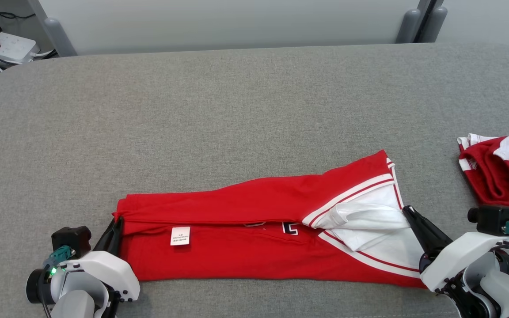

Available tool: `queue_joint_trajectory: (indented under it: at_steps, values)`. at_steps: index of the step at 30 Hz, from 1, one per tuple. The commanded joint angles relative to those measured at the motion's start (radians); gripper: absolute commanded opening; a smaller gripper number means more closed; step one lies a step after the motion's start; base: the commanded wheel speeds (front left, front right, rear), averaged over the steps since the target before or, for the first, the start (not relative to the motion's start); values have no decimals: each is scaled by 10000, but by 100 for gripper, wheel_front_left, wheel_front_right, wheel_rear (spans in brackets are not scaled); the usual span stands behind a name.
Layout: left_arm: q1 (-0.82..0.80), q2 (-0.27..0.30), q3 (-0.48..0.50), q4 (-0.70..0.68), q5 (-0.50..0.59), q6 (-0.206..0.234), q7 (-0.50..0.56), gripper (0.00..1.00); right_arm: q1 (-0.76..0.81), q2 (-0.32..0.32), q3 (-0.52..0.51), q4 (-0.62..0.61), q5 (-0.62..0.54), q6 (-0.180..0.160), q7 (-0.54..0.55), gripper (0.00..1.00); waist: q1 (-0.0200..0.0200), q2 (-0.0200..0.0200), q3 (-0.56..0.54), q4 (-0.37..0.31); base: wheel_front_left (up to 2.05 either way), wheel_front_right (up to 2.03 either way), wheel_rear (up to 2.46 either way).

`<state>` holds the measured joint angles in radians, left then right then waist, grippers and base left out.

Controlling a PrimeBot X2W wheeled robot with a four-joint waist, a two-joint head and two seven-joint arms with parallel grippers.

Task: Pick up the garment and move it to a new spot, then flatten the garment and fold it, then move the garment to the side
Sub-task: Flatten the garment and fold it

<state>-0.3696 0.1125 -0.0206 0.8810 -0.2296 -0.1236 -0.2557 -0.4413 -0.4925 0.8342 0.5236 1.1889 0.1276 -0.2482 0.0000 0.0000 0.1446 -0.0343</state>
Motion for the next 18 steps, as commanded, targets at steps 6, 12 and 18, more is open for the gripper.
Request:
queue_joint_trajectory:
  at_steps: [6, 12, 18]
  values:
    - [164, 235, 381, -278, 28, -70, -61, 0, 430, -289, -205, -352, 38, 31, -135, 0, 0, 0, -39, -61, 0, 0, 0]
    - [448, 166, 434, -371, 59, -71, -61, 0, 651, -268, -150, -422, -63, 31, -135, 0, 0, 0, -159, -74, 0, 0, 0]
    - [520, 152, 477, -358, 178, 23, -61, 100, 704, -197, -384, -153, 20, 31, -134, 100, 0, 0, -227, -22, 0, 0, 0]
